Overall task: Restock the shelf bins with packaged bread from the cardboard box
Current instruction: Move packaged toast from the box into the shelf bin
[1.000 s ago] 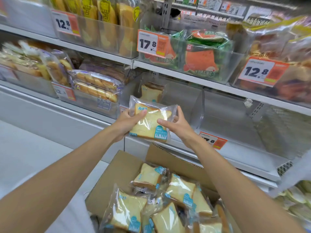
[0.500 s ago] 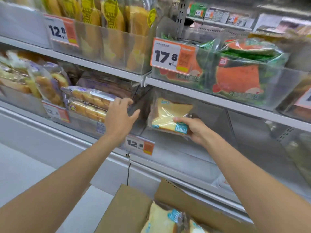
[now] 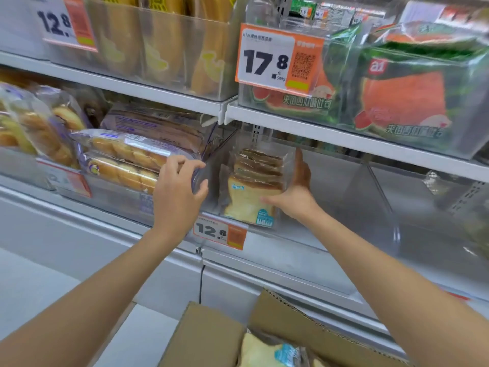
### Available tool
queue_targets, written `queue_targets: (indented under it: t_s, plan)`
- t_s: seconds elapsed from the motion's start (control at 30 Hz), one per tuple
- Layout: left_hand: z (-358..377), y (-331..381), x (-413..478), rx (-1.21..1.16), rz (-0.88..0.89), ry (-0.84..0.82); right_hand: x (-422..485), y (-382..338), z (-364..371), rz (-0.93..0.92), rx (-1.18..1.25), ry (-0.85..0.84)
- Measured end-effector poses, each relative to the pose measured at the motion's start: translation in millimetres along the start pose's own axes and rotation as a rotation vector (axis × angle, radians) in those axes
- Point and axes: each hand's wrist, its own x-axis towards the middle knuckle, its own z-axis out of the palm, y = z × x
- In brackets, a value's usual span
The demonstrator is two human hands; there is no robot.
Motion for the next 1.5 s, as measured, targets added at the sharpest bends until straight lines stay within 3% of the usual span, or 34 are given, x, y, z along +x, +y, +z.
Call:
queue_targets:
  t_s: [0.23, 0.43, 0.53, 0.67, 0.8, 0.97, 1.2, 1.3, 1.5]
  plan:
    - [1.5, 0.9, 0.2, -0.001, -0.018, -0.006, -0.5, -18.7, 19.7, 0.042, -0.207, -0.135]
    - [-0.8, 1.0, -0.1, -0.006, -0.011, -0.034, -1.7, -25.7, 14.4, -0.045, -0.769, -0.119]
    - [-8.7, 7.1, 0.7, 0.032, -0.009, -0.036, -6.2, -33.5, 6.1, -0.028, -0.72, -0.151]
    - [-27.1, 39.1, -6.2, 0.026, -0.02, -0.036, -55.2, -45.0, -34.3, -0.203, -0.523, -0.002]
    - [-41.6, 87.7, -41.6, -0.153, -0.048, -0.266, -137.3, -44.8, -64.9, -0.317, -0.414, 0.001]
    - [-53.4, 115.2, -119.5, -0.3, -0.246, -0.521, -242.8, 9.5, -78.0, -0.162, -0.379, -0.184]
    - [-72.0, 105.5, -212.5, -0.253, -0.486, -0.783, -315.4, 128.0, -89.9, 0.369, -0.466, -0.455]
    - [-68.0, 108.1, -228.7, -0.245, -0.551, -0.848, -322.6, 153.5, -72.1, 0.334, -0.589, -0.639]
    - [-54.6, 101.6, -244.6, -0.365, -0.797, -0.892, -321.2, 167.1, -69.2, 0.211, -0.641, -0.583]
